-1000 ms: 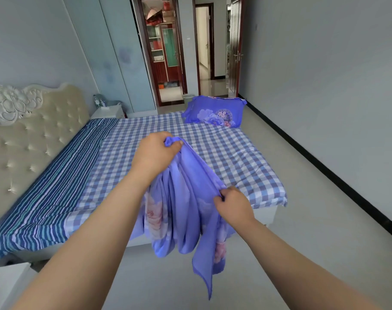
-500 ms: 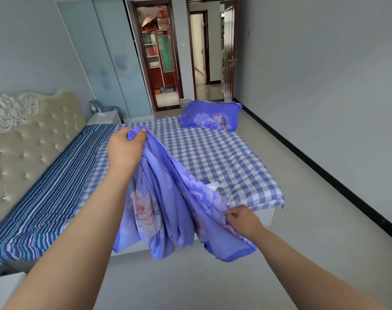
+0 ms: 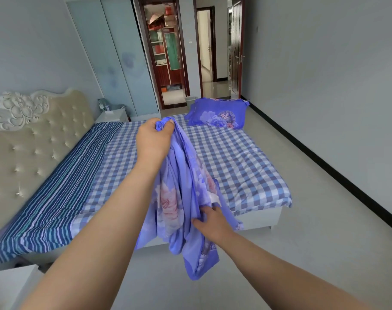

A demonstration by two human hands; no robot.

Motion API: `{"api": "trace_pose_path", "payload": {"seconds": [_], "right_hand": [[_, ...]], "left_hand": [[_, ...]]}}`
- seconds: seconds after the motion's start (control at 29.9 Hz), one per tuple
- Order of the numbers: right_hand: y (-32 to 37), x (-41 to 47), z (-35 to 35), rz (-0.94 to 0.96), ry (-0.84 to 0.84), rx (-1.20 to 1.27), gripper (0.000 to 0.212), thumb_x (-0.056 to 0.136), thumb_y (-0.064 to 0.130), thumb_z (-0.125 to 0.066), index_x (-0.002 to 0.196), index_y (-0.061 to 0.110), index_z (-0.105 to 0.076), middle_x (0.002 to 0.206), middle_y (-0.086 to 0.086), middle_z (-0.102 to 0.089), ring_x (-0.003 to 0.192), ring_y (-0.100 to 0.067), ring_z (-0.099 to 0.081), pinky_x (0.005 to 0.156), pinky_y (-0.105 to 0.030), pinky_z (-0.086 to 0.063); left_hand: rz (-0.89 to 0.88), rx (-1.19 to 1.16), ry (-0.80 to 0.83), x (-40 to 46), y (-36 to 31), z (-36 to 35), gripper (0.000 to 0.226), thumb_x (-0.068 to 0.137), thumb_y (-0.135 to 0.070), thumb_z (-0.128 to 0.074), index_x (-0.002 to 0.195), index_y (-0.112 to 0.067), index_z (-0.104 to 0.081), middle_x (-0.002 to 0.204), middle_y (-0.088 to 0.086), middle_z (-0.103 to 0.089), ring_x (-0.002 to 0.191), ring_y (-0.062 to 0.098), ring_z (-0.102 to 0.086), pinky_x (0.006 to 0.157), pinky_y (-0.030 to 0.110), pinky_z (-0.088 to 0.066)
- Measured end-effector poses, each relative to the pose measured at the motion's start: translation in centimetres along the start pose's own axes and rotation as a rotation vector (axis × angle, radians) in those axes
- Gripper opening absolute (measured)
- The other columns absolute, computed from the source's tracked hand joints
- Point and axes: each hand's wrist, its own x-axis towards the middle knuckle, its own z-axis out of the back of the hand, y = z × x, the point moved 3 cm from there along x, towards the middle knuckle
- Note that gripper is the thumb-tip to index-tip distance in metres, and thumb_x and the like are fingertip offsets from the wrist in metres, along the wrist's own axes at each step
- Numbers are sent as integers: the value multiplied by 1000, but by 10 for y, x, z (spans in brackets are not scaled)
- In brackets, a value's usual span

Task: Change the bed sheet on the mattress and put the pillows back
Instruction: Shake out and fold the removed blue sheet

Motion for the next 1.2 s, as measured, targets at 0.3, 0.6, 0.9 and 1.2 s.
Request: {"api": "trace_pose_path", "payload": {"seconds": [0.3,0.6,0.9,1.2], "right_hand": [[-27,3,1,-119,14,-70,39,93,28,-51,58,21,-35,60,2,-41,68,-21,-46,56,-28,-34],[-53,5,110,-145,-356,46,26,97,12,-44,74,5,-52,80,-22,-57,74,-27,-52,60,-30,-30],[-24,-4,171,-12,-286,9,32,91,21,-53,62,12,-44,62,-4,-47,58,-18,-43,53,-27,-30],[-23,-32,252,-160,-604,604,16,79,29,-51,69,15,-50,59,-1,-45,59,-18,-39,59,-29,-34]], "left_hand": [[37,-60,-135,14,11,19,44,89,-23,-60,57,-21,-30,55,-5,-32,53,12,-27,54,29,-27],[123,106,-289,23,71,57,45,92,-25,-57,57,-19,-28,56,-1,-33,57,18,-27,55,31,-26],[104,262,-298,29,77,74,46,94,-29,-53,58,-16,-28,57,0,-36,67,24,-36,61,34,-29],[339,716,604,-11,101,34,35,90,-38,-62,73,-8,-58,90,16,-61,83,24,-55,70,28,-37]]}}
